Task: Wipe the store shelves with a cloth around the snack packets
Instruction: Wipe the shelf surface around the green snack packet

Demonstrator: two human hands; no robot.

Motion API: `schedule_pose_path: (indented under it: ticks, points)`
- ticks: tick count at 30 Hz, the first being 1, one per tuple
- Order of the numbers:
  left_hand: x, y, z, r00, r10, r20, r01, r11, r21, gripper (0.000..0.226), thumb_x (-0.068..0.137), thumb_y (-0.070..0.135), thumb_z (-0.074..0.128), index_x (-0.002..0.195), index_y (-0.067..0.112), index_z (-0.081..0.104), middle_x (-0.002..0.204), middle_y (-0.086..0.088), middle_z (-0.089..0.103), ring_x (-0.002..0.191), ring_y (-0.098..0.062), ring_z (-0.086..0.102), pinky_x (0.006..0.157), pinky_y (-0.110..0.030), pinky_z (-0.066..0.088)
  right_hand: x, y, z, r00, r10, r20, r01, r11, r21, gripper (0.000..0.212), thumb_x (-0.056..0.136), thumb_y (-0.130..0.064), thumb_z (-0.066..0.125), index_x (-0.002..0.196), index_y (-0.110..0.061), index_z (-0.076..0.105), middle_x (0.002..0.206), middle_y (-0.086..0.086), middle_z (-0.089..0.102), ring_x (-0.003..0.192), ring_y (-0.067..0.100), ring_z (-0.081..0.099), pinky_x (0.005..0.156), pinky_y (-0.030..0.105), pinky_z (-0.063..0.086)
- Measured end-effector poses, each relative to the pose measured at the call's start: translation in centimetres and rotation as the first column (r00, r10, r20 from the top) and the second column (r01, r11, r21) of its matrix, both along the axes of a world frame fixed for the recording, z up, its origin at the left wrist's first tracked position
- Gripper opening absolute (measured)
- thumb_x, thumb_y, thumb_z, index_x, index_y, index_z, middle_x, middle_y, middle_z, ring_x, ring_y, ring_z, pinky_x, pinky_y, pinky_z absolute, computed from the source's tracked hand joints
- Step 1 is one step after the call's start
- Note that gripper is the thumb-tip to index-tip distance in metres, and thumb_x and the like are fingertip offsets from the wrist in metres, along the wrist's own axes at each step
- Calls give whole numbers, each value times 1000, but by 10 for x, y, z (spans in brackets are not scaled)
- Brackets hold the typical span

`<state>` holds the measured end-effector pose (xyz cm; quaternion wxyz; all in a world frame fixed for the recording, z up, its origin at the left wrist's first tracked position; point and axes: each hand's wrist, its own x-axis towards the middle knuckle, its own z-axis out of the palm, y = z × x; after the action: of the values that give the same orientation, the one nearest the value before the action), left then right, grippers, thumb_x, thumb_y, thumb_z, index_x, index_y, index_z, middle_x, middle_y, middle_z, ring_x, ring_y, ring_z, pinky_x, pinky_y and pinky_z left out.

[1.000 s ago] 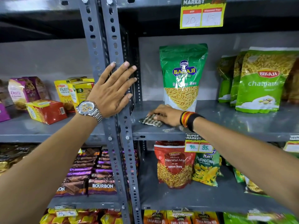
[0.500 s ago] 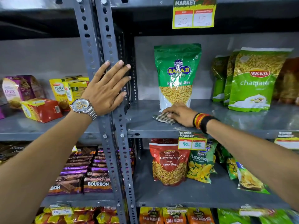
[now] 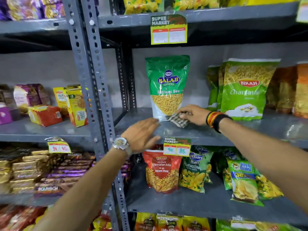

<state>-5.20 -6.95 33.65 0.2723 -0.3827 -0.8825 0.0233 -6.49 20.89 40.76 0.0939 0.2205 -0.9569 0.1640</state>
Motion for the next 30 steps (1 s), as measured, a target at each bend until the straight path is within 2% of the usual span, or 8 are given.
schedule_pose_path:
  ticks: [4,8,14,18,22,24,27,30]
  points:
    - [-7,27,-15,997,45,66,-48,998,40,65,100,57,32,143,10,46,145,-15,53,129,-31,54,106,-42,43,-36,-17,-16,998,-52,-31,53,998,14,30,98,-28,49,125,-29,61,110,8,55,115,25,48,105,38,36]
    - [-16,29,-17,997,70,45,-72,996,46,70,98,62,32,144,12,46,144,-11,56,124,-29,59,99,-42,50,-68,-8,-35,993,-106,-53,110,990,92,30,94,-43,45,123,-43,56,123,12,59,123,35,49,104,49,40]
    - [-18,29,-23,999,41,-21,-39,997,70,70,98,64,31,140,12,53,138,-9,62,121,-27,62,88,-42,56,-25,13,-28,1000,-5,13,3,993,116,31,100,-32,43,128,-33,56,103,4,48,114,27,46,104,41,33]
    - [-18,30,-21,998,66,-2,-66,995,74,66,98,64,34,141,16,51,142,-4,59,125,-24,59,86,-43,57,40,50,-15,984,124,131,-142,980,137,29,100,-33,45,126,-35,57,109,4,53,105,18,51,94,33,40]
    - [-17,28,-26,998,52,27,-54,994,92,63,99,64,34,138,18,52,141,-3,59,121,-24,61,83,-42,58,31,68,3,994,35,104,-36,999,9,29,99,-24,48,126,-24,60,110,-6,58,110,16,55,90,24,39]
    - [-15,28,-27,998,49,50,-54,994,100,66,98,66,30,139,19,51,141,-1,58,119,-24,62,84,-42,58,14,67,-8,996,-43,81,45,999,-14,30,99,-24,48,127,-24,60,117,-1,58,117,20,53,94,25,38]
    - [-11,31,-23,996,61,67,-67,993,97,66,98,65,31,142,19,48,144,-2,56,123,-23,59,90,-41,55,6,65,-33,993,-120,14,119,991,52,29,100,-30,44,124,-34,59,110,8,55,120,33,47,103,40,34]
    - [-8,34,-17,993,71,99,-80,992,93,70,97,66,28,144,18,47,146,-3,54,129,-24,55,97,-42,52,35,78,-33,1000,-1,21,0,998,57,27,99,-32,45,122,-39,59,105,5,53,105,24,49,97,40,37]
